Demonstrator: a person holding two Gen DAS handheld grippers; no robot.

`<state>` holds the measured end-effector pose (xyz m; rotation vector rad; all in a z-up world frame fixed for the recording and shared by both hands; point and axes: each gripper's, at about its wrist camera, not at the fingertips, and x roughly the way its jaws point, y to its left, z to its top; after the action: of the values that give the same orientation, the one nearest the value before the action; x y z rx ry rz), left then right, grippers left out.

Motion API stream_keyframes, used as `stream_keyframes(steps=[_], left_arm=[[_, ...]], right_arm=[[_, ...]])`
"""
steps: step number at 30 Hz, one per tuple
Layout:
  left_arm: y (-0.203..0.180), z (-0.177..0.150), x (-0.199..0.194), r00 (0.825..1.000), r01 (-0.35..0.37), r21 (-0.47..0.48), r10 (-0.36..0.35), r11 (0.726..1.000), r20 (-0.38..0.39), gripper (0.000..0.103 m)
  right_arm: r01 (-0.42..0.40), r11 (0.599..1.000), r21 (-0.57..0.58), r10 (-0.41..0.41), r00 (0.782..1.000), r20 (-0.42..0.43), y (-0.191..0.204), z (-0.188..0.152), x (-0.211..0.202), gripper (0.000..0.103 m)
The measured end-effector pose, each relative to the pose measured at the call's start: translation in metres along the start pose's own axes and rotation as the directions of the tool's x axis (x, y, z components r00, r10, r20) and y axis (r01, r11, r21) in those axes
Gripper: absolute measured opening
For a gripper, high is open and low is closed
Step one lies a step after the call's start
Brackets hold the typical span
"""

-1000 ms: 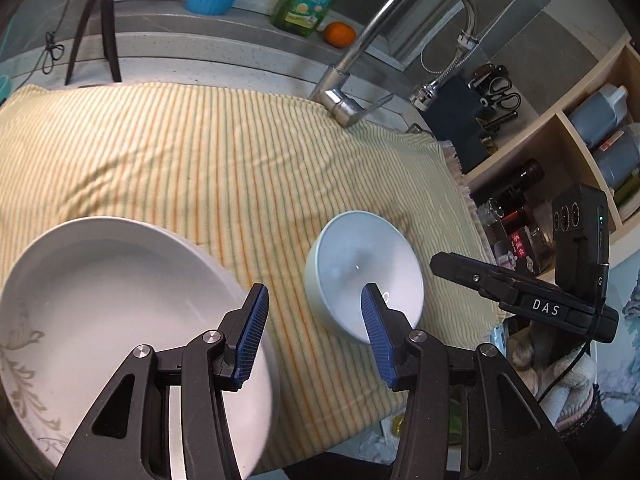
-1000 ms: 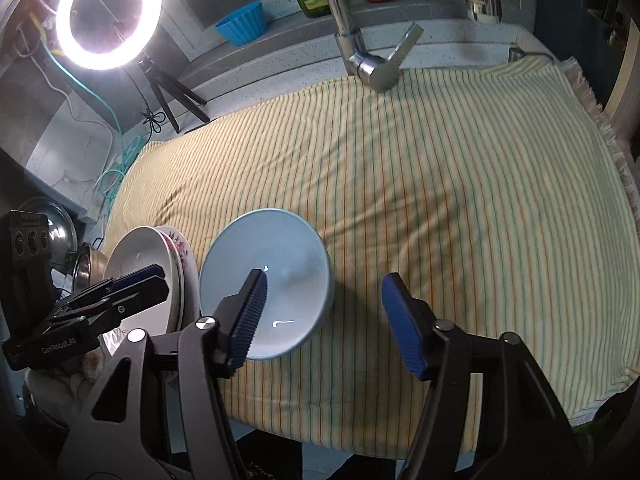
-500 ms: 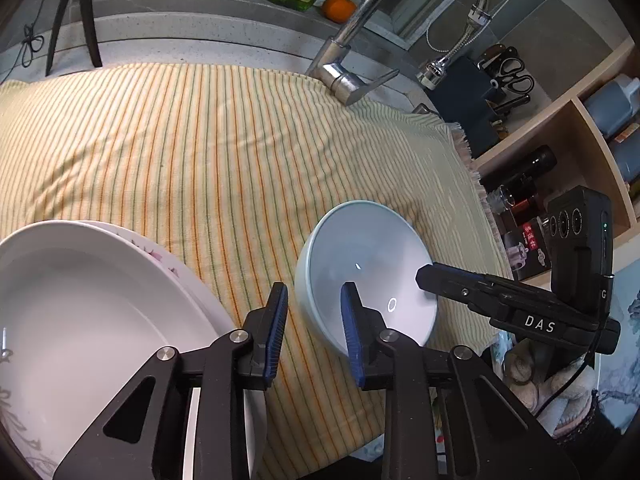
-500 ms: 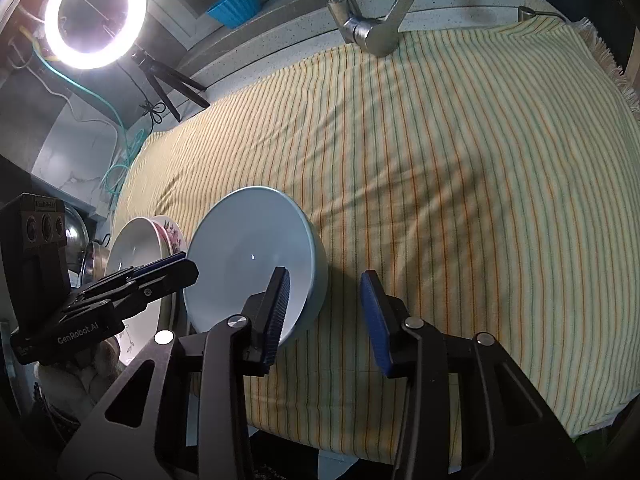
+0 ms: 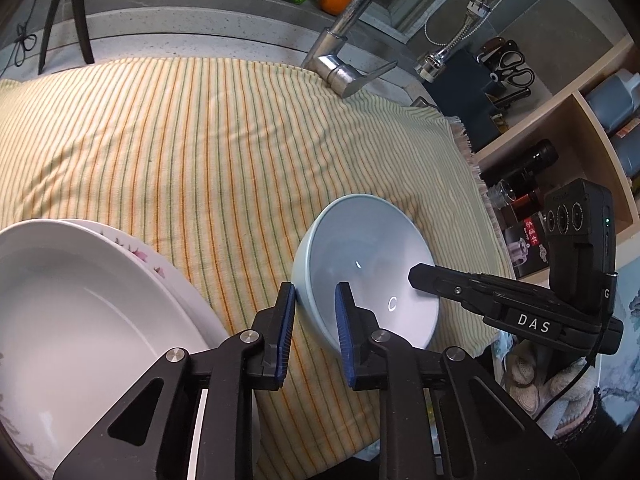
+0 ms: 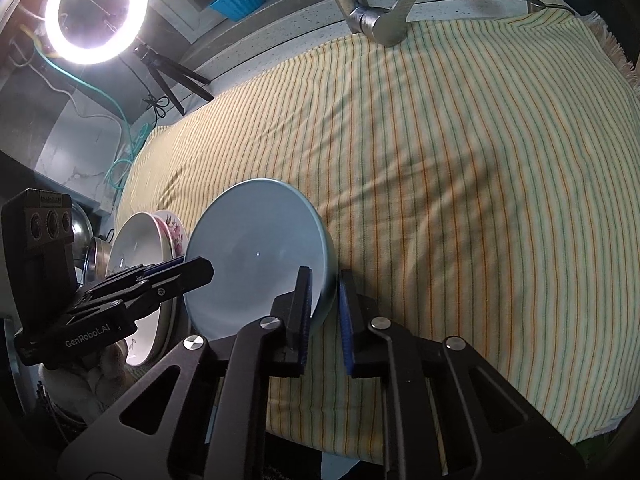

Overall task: Organize plates and bowls
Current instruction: 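Close both grippers on the pale blue-white bowl rim, then lift the pale blue-white bowl and carry it toward the nested bowls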

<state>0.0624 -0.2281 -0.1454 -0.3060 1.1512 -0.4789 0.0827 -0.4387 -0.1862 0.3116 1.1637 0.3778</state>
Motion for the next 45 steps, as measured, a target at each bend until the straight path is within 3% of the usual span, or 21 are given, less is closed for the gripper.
stream_keyframes(steps=[9, 16, 29, 45], left_arm=[[0.0, 0.0, -0.013, 1.0, 0.004, -0.002, -0.004, 1.0, 0.029, 0.018], [0.007, -0.001, -0.041, 0.996, 0.012, -0.023, -0.01, 1.0, 0.083, 0.018], [0.045, -0.014, -0.108, 0.98, -0.016, -0.096, 0.035, 0.995, 0.198, 0.018], [0.132, -0.05, -0.192, 0.945, -0.071, -0.265, 0.15, 0.962, 0.292, 0.018]], right_arm=[[-0.009, 1.0, -0.009, 0.009, 1.0, 0.012, 0.009, 0.002, -0.011, 0.013], [-0.026, 0.998, -0.057, 0.028, 0.999, 0.04, 0.038, 0.007, -0.026, 0.013], [-0.084, 0.98, -0.183, 0.093, 0.995, 0.043, 0.12, 0.013, -0.027, 0.013], [-0.192, 0.917, -0.349, 0.189, 0.981, -0.044, 0.251, 0.013, 0.019, 0.013]])
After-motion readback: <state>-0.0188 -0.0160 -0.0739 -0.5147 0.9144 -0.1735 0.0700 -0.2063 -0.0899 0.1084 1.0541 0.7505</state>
